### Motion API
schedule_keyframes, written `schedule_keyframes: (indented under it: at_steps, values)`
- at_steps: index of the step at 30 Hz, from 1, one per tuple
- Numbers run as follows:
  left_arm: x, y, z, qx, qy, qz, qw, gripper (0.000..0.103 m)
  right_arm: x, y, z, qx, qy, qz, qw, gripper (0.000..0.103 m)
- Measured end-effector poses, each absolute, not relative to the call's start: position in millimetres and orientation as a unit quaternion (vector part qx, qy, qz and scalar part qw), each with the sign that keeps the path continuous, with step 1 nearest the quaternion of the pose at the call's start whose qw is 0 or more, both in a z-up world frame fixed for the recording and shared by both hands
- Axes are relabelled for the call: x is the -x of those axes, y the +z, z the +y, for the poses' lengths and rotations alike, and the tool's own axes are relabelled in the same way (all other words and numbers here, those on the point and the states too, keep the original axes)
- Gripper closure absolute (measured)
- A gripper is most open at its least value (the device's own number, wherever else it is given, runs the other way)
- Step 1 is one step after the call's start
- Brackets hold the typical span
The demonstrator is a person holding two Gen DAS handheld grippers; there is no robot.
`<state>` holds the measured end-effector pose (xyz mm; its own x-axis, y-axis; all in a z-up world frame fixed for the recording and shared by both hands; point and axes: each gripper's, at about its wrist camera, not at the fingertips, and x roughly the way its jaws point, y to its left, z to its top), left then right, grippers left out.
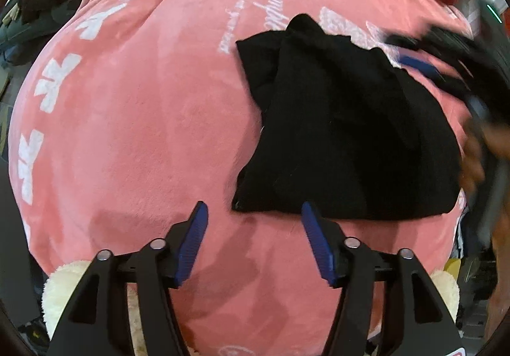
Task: Fold small clothes
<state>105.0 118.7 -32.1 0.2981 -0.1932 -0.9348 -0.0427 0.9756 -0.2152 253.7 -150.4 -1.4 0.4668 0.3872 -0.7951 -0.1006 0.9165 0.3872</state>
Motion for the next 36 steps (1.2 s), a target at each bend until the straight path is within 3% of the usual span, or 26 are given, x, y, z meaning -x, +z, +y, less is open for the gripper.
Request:
schedule_keyframes:
  at_steps: [3, 7, 9, 10, 11, 12, 14, 15, 17, 18, 20, 21, 28, 34, 36]
  values:
    - [-116, -34, 115, 0.129, -0.053, 0.593, 0.793, 0.043, -227, -8, -186, -0.148, 0.115, 0.512, 0.838, 0.058]
    - [-132, -46, 112, 0.173, -0.055, 0.584, 0.791, 0.044, -246, -11, -153, -0.145, 0.164, 0.517, 0.828, 0.058]
    - [-136, -56, 112, 0.178, -0.056, 0.592, 0.784, 0.066, -276, -12, -110, -0.130, 0.199, 0.521, 0.820, 0.058]
    - [-139, -62, 113, 0.178, -0.061, 0.605, 0.774, 0.091, -283, -14, -87, -0.116, 0.204, 0.525, 0.818, 0.058]
    - [-139, -69, 115, 0.187, -0.071, 0.618, 0.760, 0.098, -301, -22, -61, -0.086, 0.212, 0.543, 0.808, 0.058]
    - [-138, -71, 118, 0.197, -0.074, 0.620, 0.756, 0.098, -313, -34, -43, -0.061, 0.205, 0.561, 0.800, 0.062]
    - [-135, -73, 125, 0.211, -0.074, 0.624, 0.749, 0.098, -333, -57, -17, -0.014, 0.185, 0.593, 0.783, 0.091]
    - [-134, -72, 126, 0.205, -0.075, 0.626, 0.748, 0.098, -341, -62, -2, 0.017, 0.166, 0.593, 0.788, 0.098]
    - [-133, -71, 124, 0.183, -0.071, 0.631, 0.751, 0.098, -345, -37, 17, -0.015, 0.200, 0.542, 0.816, 0.098]
    - [-133, -70, 123, 0.176, -0.072, 0.633, 0.751, 0.098, -344, -30, 27, -0.016, 0.218, 0.523, 0.824, 0.097]
    - [-133, -71, 121, 0.167, -0.073, 0.635, 0.751, 0.096, -345, -34, 50, 0.030, 0.231, 0.527, 0.817, 0.065]
    - [-133, -73, 119, 0.158, -0.067, 0.638, 0.751, 0.094, -343, -37, 52, 0.042, 0.223, 0.532, 0.816, 0.056]
    - [-137, -66, 114, 0.166, -0.048, 0.634, 0.754, 0.086, -267, 2, -111, -0.083, 0.117, 0.459, 0.877, 0.057]
    - [-134, -45, 94, 0.121, -0.045, 0.612, 0.780, 0.085, -200, -23, -270, -0.080, -0.051, 0.502, 0.860, 0.056]
    - [-140, -41, 86, 0.103, -0.047, 0.609, 0.785, 0.080, -195, -32, -294, -0.089, -0.064, 0.515, 0.850, 0.056]
